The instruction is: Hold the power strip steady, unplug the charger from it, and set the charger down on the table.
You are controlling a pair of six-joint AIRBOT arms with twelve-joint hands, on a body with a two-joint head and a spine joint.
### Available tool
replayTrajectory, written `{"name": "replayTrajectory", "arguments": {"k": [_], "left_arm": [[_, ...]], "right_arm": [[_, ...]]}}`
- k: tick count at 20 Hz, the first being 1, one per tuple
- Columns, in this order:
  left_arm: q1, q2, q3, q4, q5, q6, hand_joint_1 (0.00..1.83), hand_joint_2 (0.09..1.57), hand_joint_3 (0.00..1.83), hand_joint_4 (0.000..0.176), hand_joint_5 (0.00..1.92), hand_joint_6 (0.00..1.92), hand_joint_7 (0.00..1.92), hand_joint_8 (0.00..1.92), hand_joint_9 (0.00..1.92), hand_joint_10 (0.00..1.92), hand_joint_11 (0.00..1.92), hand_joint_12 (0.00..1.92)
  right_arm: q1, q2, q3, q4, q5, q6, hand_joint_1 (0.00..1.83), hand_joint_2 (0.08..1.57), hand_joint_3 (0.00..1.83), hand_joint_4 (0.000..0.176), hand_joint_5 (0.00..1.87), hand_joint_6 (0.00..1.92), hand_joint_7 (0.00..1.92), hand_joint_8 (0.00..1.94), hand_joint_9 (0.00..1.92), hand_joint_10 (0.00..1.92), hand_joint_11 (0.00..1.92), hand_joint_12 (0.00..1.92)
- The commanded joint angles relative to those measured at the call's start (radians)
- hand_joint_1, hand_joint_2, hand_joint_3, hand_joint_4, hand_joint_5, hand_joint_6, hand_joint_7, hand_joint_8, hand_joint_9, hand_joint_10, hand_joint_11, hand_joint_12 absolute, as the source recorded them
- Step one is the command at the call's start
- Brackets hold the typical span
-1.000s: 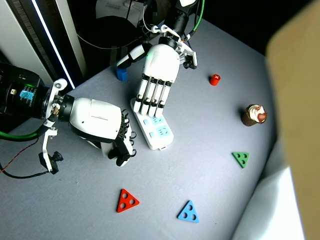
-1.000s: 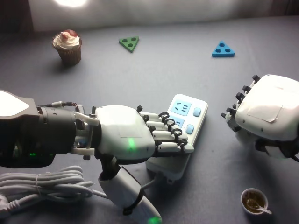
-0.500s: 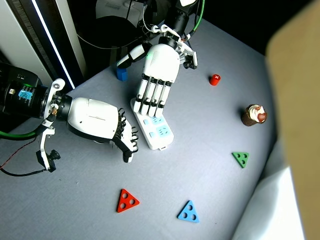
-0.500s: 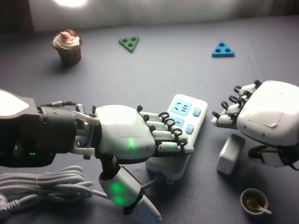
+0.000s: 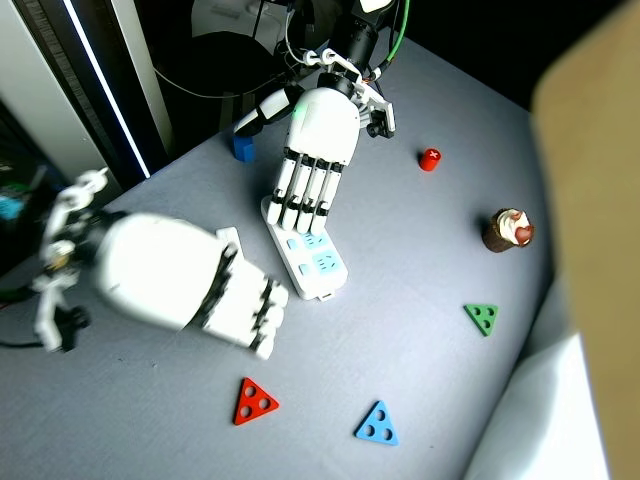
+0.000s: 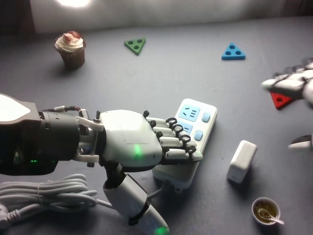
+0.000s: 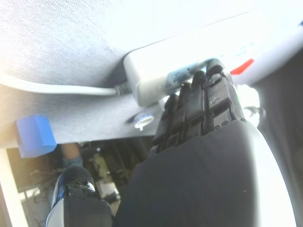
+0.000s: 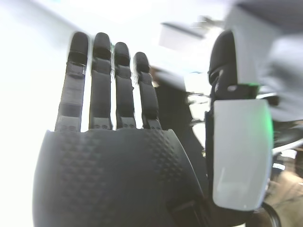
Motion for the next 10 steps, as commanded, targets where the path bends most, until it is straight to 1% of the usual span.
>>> {"name": "replayTrajectory", "arguments": {"k": [1, 2, 4, 5, 6, 7, 9, 10], "left_arm": [[-0.007, -0.001, 0.001, -0.011, -0.023, -0.004, 0.00, 0.85, 0.00, 0.000, 0.00, 0.00, 0.00, 0.00, 0.01, 0.00, 0.04, 0.04], [-0.007, 0.000, 0.001, -0.011, -0.023, -0.004, 0.00, 0.85, 0.00, 0.000, 0.00, 0.00, 0.00, 0.00, 0.01, 0.00, 0.04, 0.04], [-0.008, 0.000, 0.001, -0.011, -0.023, -0.004, 0.00, 0.85, 0.00, 0.000, 0.00, 0.00, 0.00, 0.00, 0.01, 0.00, 0.04, 0.03], [-0.009, 0.001, 0.001, -0.012, -0.023, -0.004, 0.00, 0.85, 0.00, 0.000, 0.00, 0.00, 0.00, 0.00, 0.01, 0.00, 0.04, 0.03], [-0.011, 0.002, 0.002, -0.012, -0.025, -0.004, 0.00, 0.85, 0.00, 0.000, 0.00, 0.00, 0.00, 0.00, 0.01, 0.00, 0.04, 0.03], [-0.014, 0.002, 0.003, -0.012, -0.029, -0.004, 0.00, 0.86, 0.00, 0.000, 0.00, 0.00, 0.00, 0.00, 0.00, 0.00, 0.03, 0.03], [-0.026, 0.006, 0.005, -0.013, -0.034, -0.004, 0.00, 0.85, 0.00, 0.000, 0.00, 0.00, 0.00, 0.00, 0.00, 0.00, 0.03, 0.03], [-0.032, 0.008, 0.006, -0.013, -0.034, -0.004, 0.00, 0.85, 0.00, 0.000, 0.00, 0.00, 0.00, 0.00, 0.00, 0.00, 0.04, 0.03]], "right_arm": [[-0.003, 0.019, -0.004, -0.039, 0.094, 0.032, 0.79, 0.98, 0.00, 0.000, 0.21, 0.01, 0.26, 0.01, 0.35, 0.01, 0.21, 0.35], [-0.030, 0.051, -0.007, -0.101, 0.100, 0.123, 0.82, 0.95, 0.00, 0.000, 0.25, 0.00, 0.29, 0.00, 0.36, 0.00, 0.23, 0.34], [-0.082, 0.093, -0.012, -0.207, 0.145, 0.245, 0.73, 0.97, 0.01, 0.000, 0.23, 0.00, 0.27, 0.00, 0.35, 0.00, 0.23, 0.33], [-0.115, 0.115, -0.017, -0.263, 0.186, 0.297, 0.79, 0.96, 0.00, 0.000, 0.25, 0.01, 0.28, 0.01, 0.34, 0.00, 0.22, 0.32], [-0.145, 0.135, -0.022, -0.315, 0.227, 0.355, 0.79, 0.96, 0.00, 0.000, 0.25, 0.01, 0.28, 0.01, 0.34, 0.00, 0.22, 0.32], [-0.180, 0.160, -0.023, -0.381, 0.272, 0.462, 0.78, 0.96, 0.00, 0.000, 0.25, 0.01, 0.28, 0.00, 0.35, 0.00, 0.23, 0.32], [-0.233, 0.189, -0.010, -0.435, 0.335, 0.603, 0.77, 0.99, 0.01, 0.000, 0.22, 0.00, 0.25, 0.00, 0.32, 0.00, 0.20, 0.31], [-0.255, 0.196, -0.005, -0.445, 0.358, 0.650, 0.76, 1.00, 0.01, 0.000, 0.20, 0.00, 0.23, 0.00, 0.31, 0.00, 0.19, 0.31]]}}
